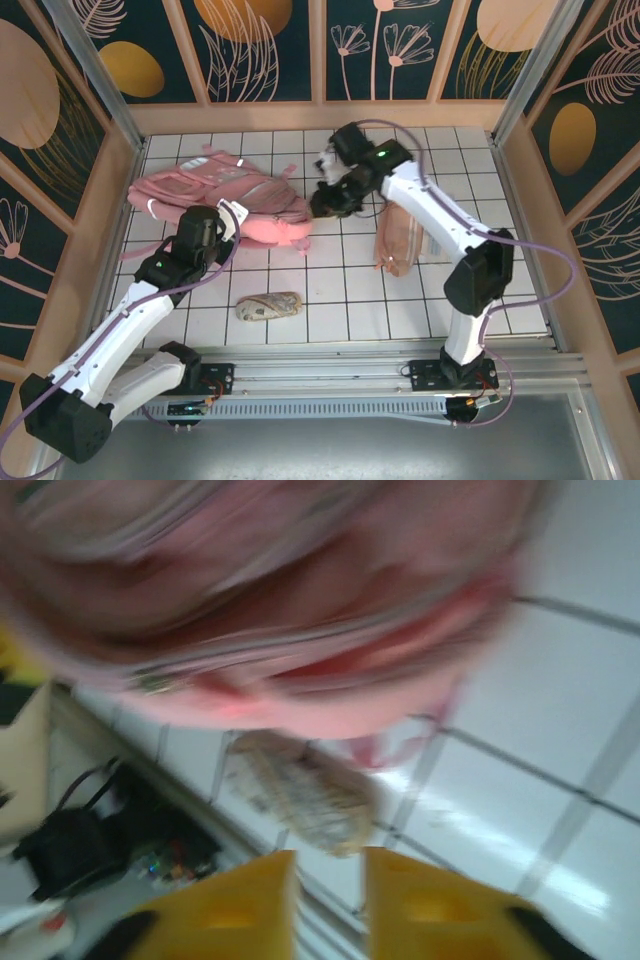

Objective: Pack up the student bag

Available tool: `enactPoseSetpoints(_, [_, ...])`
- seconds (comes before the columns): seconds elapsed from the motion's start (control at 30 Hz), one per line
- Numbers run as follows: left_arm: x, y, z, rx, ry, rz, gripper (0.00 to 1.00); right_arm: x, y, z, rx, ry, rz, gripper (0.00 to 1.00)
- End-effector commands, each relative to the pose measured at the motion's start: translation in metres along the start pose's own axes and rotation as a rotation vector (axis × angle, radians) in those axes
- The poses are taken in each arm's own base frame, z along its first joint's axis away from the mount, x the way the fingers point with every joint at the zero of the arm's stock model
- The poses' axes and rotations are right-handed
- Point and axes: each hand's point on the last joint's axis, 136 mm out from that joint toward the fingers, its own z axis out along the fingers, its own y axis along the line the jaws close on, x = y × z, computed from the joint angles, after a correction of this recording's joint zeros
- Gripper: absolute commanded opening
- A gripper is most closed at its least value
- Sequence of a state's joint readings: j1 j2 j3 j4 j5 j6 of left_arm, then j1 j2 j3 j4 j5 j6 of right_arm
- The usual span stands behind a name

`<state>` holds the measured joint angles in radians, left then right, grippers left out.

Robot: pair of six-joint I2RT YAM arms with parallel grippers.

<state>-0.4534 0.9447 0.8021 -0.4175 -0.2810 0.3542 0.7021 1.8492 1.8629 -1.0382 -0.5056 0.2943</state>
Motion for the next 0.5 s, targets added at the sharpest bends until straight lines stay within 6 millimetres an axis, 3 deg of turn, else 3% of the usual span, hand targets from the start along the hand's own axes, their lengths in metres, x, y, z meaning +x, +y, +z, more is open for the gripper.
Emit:
enactPoseSetpoints(0.0, [-0.033,0.015,-0.016,-0.035,-0.138,-0.067,0.00,0.013,0.062,0.040,-0.221,0.078,-0.108,0.48])
enactPoseSetpoints(0.1, [-0.035,0.015,-0.016,-0.031,-0.145,-0.073,0.00,0.000,0.059,0.054,-0.204,0.065,-0.117,0.60])
enactPoseSetpoints(0.27, [-0.037,0.017,-0.019,-0.038,-0.152,-0.076,0.00,-0.021,0.040,0.066,-0.095,0.052,-0.136,0.61])
enactPoseSetpoints(0.47, [-0.034,0.019,-0.021,-0.048,-0.149,-0.073,0.00,-0.025,0.016,0.062,0.049,0.070,-0.136,0.61])
